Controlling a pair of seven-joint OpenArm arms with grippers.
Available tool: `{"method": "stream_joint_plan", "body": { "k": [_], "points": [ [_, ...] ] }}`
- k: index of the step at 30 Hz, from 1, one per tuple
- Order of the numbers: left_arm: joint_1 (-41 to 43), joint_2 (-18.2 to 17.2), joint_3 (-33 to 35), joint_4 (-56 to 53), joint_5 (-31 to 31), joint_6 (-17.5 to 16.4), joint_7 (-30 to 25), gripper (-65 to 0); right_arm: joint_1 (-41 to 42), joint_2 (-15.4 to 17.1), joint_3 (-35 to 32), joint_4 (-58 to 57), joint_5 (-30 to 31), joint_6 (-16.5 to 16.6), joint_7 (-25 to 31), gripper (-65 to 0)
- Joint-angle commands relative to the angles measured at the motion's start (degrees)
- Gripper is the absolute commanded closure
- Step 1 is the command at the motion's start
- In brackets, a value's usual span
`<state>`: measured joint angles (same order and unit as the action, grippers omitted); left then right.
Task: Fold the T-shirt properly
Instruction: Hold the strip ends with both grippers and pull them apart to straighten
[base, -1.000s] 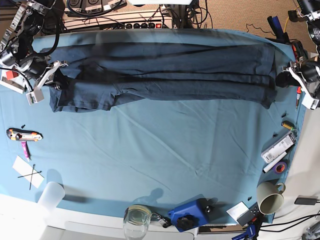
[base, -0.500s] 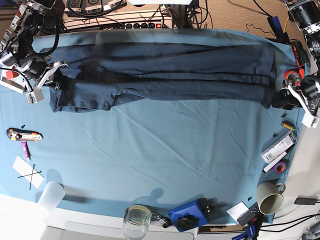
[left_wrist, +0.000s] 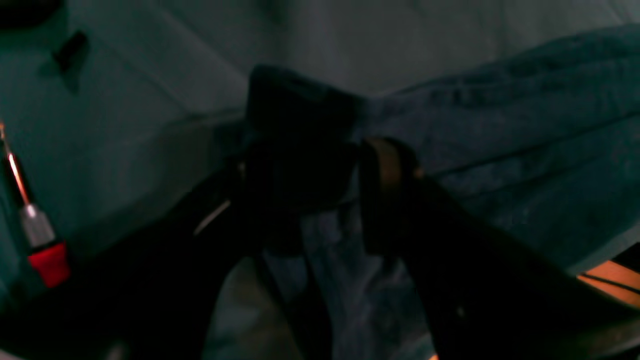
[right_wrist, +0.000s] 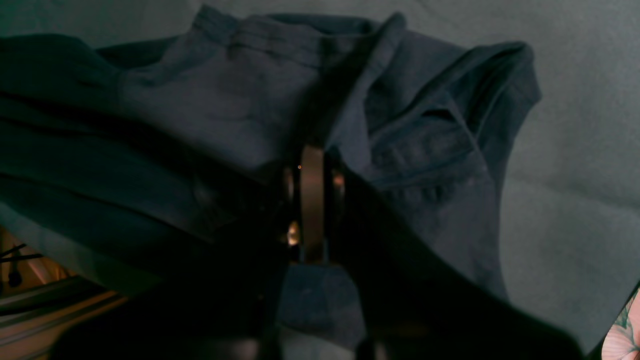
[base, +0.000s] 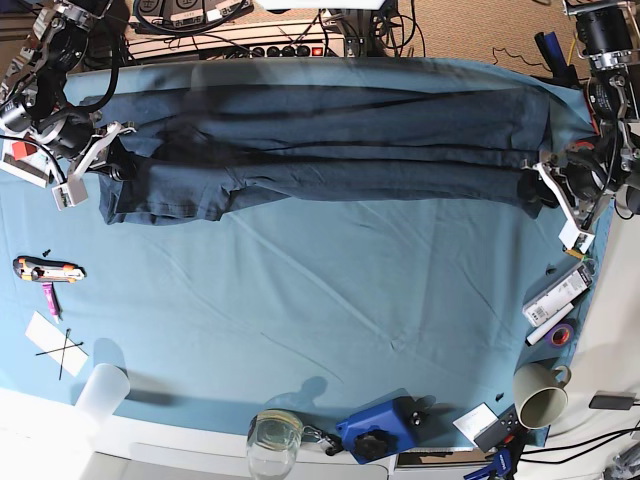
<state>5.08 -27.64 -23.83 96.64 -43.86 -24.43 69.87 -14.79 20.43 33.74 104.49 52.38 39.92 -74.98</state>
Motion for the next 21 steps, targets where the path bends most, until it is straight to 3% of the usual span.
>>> {"method": "stream_joint_plan", "body": {
  "k": [1,8,21],
  "points": [
    [-0.7,-1.1,-0.4,0.7,-0.2,0.0,-0.9,-28.8,0.4,1.0,0.5,0.9,0.5,0.1,1.1,0.0],
    [-0.7,-0.9,-0.3,0.7,-0.5,-0.1,-3.7,-28.8,0.4,1.0,0.5,0.9,0.5,0.1,1.1,0.0],
    [-1.2,-0.9,1.2,-4.0,-1.3,-1.5,-3.9,-28.8,0.4,1.0,0.5,0.9,0.5,0.1,1.2,0.0]
  ]
}}
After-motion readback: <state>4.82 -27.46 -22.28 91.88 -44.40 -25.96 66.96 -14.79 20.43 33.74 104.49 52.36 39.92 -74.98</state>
